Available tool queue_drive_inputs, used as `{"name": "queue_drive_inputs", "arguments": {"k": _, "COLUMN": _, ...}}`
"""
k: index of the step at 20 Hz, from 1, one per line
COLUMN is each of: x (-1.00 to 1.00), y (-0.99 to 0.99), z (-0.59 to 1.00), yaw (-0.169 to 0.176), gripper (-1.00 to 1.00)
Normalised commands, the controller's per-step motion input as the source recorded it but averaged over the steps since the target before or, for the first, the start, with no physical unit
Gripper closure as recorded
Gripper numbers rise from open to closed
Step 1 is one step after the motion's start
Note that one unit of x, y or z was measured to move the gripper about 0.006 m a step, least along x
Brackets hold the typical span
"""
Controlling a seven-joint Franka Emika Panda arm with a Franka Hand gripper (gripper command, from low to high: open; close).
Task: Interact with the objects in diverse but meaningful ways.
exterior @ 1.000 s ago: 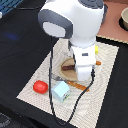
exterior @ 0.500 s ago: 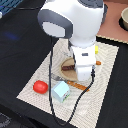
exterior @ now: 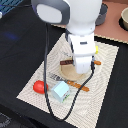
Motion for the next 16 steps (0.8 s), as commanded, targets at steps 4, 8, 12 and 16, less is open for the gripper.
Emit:
{"name": "queue_drive_inputs", "arguments": {"k": 4, "x": -0.91, "y": 0.05, "z": 0.25, "yaw": 0.0, "gripper": 1.0}}
{"name": "queue_drive_inputs", "arguments": {"k": 8, "x": -0.92, "y": 0.0, "z": 0.04, "yaw": 0.0, "gripper": 1.0}}
{"name": "queue_drive_inputs", "arguments": {"k": 12, "x": -0.67, "y": 0.0, "z": 0.0, "yaw": 0.0, "gripper": 1.0}}
{"name": "queue_drive_inputs", "arguments": {"k": 16, "x": -0.2, "y": -0.03, "z": -0.11, "yaw": 0.002, "gripper": 1.0}}
